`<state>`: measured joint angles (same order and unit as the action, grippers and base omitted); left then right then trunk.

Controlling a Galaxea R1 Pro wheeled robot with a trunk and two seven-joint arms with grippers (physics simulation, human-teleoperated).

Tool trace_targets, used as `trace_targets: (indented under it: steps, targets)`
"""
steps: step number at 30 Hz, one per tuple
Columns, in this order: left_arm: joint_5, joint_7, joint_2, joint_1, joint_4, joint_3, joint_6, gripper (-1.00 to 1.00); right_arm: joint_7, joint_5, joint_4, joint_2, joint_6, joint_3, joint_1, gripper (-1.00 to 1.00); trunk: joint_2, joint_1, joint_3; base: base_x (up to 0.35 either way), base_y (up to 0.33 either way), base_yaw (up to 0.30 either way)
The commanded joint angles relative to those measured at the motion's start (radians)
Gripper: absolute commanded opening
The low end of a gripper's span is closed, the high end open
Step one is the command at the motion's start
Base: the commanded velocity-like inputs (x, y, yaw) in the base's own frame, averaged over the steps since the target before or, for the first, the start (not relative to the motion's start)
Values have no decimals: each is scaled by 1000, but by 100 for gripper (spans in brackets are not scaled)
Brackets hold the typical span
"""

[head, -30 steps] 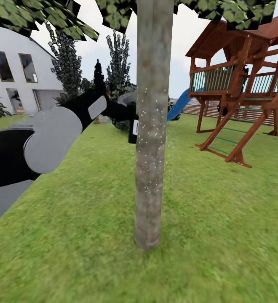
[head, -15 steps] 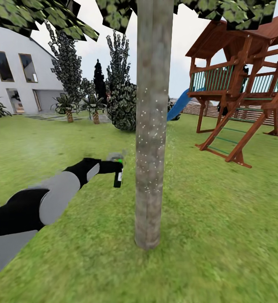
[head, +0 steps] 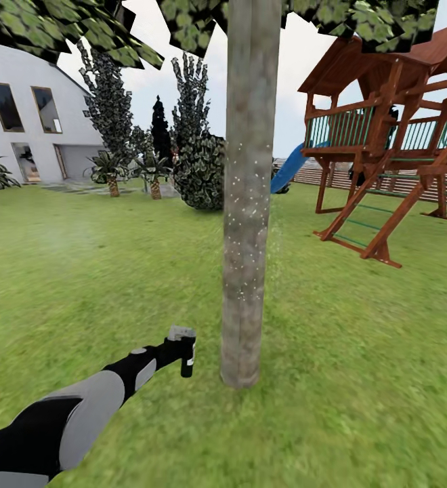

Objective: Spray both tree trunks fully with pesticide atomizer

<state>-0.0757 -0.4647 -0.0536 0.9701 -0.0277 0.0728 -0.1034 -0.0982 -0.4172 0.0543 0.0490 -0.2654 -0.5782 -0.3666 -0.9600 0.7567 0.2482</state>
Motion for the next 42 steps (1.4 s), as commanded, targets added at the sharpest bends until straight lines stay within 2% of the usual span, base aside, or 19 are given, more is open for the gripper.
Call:
trace_targets:
  steps: [1, 12, 13, 14, 15, 17, 19, 21, 23, 24, 26, 27, 29, 31, 33, 36, 38, 39, 42]
  targets:
    - [1, 0, 0, 0, 0, 1, 0, -100, 0, 0, 0, 0, 0, 0, 0, 100, 0, 0, 0, -335, 121, 0]
    - [3, 0, 2, -1, -3, 2, -2, -100, -2, -2, -9, 11, 0, 6, -1, 100, 0, 0, 0, -236, 78, 0]
    - [4, 0, 5, -1, -4, 4, -1, -100, -3, -2, -49, 42, 3, 7, -6, 100, 0, 0, 0, -14, 3, 0]
    - [6, 2, 6, -1, -4, 5, -1, -100, -10, -1, -128, 93, 29, 7, -26, 100, 0, 0, 0, -7, 2, 0]
    - [12, 3, 7, -2, -4, 6, -2, -100, -42, 0, -223, 153, 118, 7, -72, 100, 0, 0, 0, -3, 1, 0]
    - [21, 2, 6, -2, -4, 7, -2, -100, -83, 2, -307, 195, 230, 8, -159, 100, 0, 0, 0, -1, 0, 0]
    - [38, -3, 5, -2, -4, 6, -3, -100, -49, 3, -337, 244, 345, 8, -279, 100, 0, 0, 0, 0, 0, 0]
    - [47, -52, 4, -2, -34, -1, 0, -100, 130, 3, -345, 301, 459, 8, -416, 100, 0, 0, 0, 0, 0, 0]
    - [48, -209, 5, -1, -109, -4, 16, -100, 349, 3, -346, 340, 544, 8, -534, 100, 0, 0, 0, 0, 0, 0]
    - [48, -307, 6, -1, -145, -4, 37, -100, 492, 3, -347, 354, 585, 8, -596, 100, 0, 0, 0, 0, 0, 0]
    - [46, -584, 10, -1, -225, -7, 85, -100, 944, 2, -354, 371, 673, 7, -746, 100, 0, 0, 0, 0, 0, 0]
    - [45, -669, 10, -2, -246, -8, 93, -100, 1066, 1, -364, 371, 705, 6, -786, 100, 0, 0, 0, 0, 0, 0]
    - [28, -747, 10, -2, -268, -12, 98, -100, 1168, -2, -425, 370, 758, 5, -819, 100, 0, 0, 0, 0, 0, 0]
    - [-55, -820, 9, -2, -273, -23, 97, -100, 1210, -5, -460, 365, 774, 5, -827, 100, 0, 0, 0, 0, 0, 0]
    - [-118, -876, 9, -1, -275, -26, 96, -100, 1235, -5, -476, 341, 778, 5, -830, 100, 0, 0, 0, 0, 0, 0]
    - [-133, -890, 9, -1, -274, -24, 92, -100, 1241, -5, -480, 295, 779, 3, -830, 100, 0, 0, 0, 0, 0, 0]
    - [-135, -892, 8, -1, -273, -23, 91, -100, 1242, -5, -482, 244, 779, 3, -830, 100, 0, 0, 0, 0, 0, 0]
    - [-135, -892, 8, -1, -273, -23, 91, -100, 1242, -5, -482, 228, 779, 3, -830, -100, 0, 0, 0, 0, 0, 0]
    - [-134, -893, 5, -1, -273, -22, 91, -100, 1241, -5, -482, 161, 778, 2, -830, -100, 0, 0, 0, 0, 0, 0]
